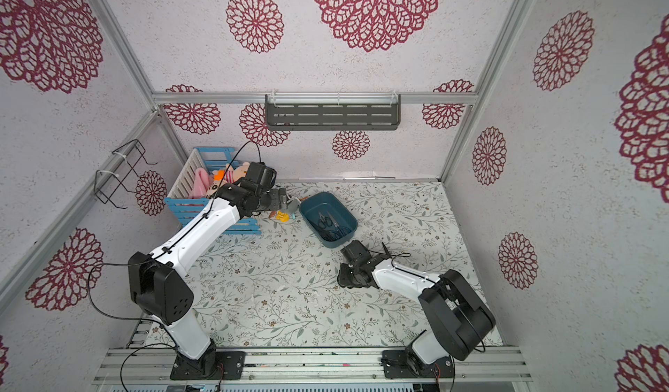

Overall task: Take the scissors out of the storage box
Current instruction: Place the scissors at the center of the board.

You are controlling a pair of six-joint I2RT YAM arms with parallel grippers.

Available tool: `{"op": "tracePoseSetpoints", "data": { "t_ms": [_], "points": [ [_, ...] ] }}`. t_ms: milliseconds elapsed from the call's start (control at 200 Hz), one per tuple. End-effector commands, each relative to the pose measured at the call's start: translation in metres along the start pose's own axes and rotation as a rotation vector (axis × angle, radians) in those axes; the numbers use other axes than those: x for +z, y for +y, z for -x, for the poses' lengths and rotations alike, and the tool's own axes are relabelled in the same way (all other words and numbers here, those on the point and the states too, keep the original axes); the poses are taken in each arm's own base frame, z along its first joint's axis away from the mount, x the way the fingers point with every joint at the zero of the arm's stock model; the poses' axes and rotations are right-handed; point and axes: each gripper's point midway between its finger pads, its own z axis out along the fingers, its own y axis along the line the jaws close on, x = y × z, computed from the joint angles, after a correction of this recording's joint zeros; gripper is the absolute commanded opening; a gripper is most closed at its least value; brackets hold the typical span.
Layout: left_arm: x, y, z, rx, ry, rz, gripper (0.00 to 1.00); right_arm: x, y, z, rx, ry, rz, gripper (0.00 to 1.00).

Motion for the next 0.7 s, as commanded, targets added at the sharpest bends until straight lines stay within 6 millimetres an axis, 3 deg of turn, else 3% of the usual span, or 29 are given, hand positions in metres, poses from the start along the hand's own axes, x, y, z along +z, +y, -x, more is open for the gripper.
{"op": "tracePoseSetpoints", "data": {
  "t_ms": [0, 125, 265, 475, 555, 690],
  "points": [
    [-0.001, 0.002, -0.003, 0.026, 0.006, 0.018, 0.97, 0.0, 0.008, 0.02, -0.003, -0.07, 0.001, 0.1],
    [0.001, 0.003, -0.007, 0.034, 0.013, 0.021, 0.97, 0.002, 0.005, 0.018, -0.008, -0.053, -0.019, 0.17],
    [0.004, 0.003, -0.008, 0.037, 0.019, 0.019, 0.97, -0.001, 0.002, 0.018, -0.027, -0.044, -0.042, 0.32],
    [0.008, -0.001, -0.007, 0.045, 0.026, 0.008, 0.97, -0.015, 0.005, 0.02, -0.035, -0.043, -0.046, 0.34],
    [0.009, -0.002, -0.005, 0.043, 0.023, 0.003, 0.97, -0.028, 0.007, 0.026, -0.045, -0.056, -0.056, 0.34],
    [0.01, -0.003, -0.004, 0.048, 0.018, 0.0, 0.97, -0.059, -0.01, 0.048, -0.027, -0.117, -0.1, 0.36]
  ]
}}
